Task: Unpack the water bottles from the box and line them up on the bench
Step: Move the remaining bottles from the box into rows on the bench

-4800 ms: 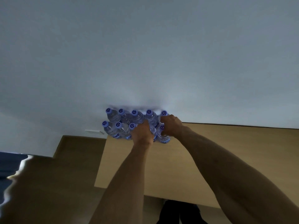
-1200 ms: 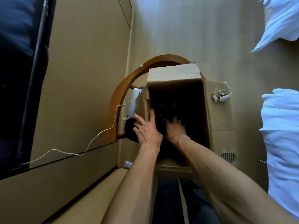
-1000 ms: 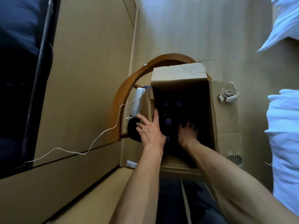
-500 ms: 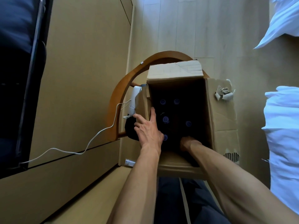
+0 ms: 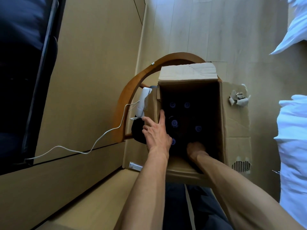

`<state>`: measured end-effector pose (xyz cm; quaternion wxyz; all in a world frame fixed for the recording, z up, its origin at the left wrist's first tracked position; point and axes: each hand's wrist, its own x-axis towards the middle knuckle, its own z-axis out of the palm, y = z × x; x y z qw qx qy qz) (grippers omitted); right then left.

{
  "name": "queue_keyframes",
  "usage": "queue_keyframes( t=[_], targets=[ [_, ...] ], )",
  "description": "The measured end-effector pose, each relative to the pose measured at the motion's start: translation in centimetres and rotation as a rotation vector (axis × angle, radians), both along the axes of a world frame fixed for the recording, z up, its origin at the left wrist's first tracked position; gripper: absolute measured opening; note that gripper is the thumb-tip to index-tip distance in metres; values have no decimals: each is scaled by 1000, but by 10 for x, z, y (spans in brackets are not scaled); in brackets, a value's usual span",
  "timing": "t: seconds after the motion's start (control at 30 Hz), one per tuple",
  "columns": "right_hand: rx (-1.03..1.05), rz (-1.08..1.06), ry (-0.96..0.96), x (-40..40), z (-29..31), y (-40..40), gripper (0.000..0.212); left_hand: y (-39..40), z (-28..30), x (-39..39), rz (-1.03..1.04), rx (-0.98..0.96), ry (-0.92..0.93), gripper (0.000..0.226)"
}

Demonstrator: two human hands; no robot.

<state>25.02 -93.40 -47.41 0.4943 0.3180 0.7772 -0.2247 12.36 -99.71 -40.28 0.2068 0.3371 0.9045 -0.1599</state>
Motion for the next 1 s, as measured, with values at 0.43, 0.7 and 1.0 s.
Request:
queue_keyframes(
  t=[0.43, 0.7, 1.0],
  targets=[
    [193, 162, 133, -38, 85, 29, 34, 8, 51, 7, 207, -2, -302, 71],
    [265, 187, 278, -100, 206, 24, 19, -21, 144, -15, 277, 90, -177, 43],
    [44, 192, 409, -133, 351, 16, 15, -93, 240, -31, 676, 474, -35, 35]
  ],
)
